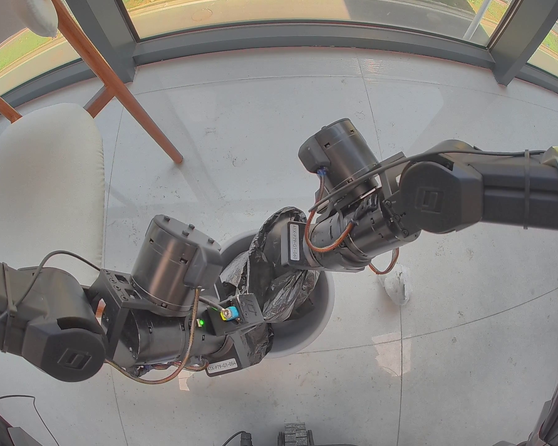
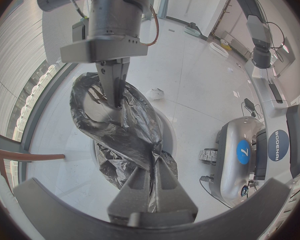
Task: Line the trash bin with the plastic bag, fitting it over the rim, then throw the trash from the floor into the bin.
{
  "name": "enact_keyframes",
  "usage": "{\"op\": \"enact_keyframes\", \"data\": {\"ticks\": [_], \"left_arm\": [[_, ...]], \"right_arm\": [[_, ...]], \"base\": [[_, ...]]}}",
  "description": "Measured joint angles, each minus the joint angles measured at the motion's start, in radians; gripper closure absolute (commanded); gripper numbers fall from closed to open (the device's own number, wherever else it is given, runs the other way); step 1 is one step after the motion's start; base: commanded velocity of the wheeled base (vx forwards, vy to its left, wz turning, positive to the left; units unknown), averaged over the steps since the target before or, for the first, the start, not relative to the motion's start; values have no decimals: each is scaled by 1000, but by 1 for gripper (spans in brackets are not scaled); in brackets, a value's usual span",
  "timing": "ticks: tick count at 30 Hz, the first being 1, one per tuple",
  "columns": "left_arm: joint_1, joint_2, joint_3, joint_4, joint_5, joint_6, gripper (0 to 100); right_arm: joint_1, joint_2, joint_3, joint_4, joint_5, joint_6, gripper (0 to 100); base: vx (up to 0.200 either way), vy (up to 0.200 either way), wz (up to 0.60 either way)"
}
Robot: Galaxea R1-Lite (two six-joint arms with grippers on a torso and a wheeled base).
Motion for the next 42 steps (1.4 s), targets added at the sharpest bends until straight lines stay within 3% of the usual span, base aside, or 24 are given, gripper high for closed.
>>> {"op": "enact_keyframes", "data": {"ticks": [1,4,16,21,26,35,42], "left_arm": [[0,-3,3,0,7,-1,0],[0,-8,5,-3,9,-17,0],[2,-11,1,-2,38,-219,0],[4,-2,-45,1,71,-335,0],[14,13,-101,10,76,-387,0],[122,38,-186,51,-16,-400,0],[137,48,-172,66,-98,-407,0]], "right_arm": [[2,5,-1,0,-1,-3,100],[6,15,-1,0,-3,-6,100],[-30,-14,103,-3,13,-10,100],[-36,-40,160,-46,15,-19,100],[-41,-66,246,-130,15,-60,100],[-45,-103,324,-193,13,-92,100],[-49,-114,332,-195,12,-93,100]], "base": [[0,0,0],[0,0,0],[0,0,0],[0,0,0],[0,0,0],[0,0,0],[0,0,0]]}}
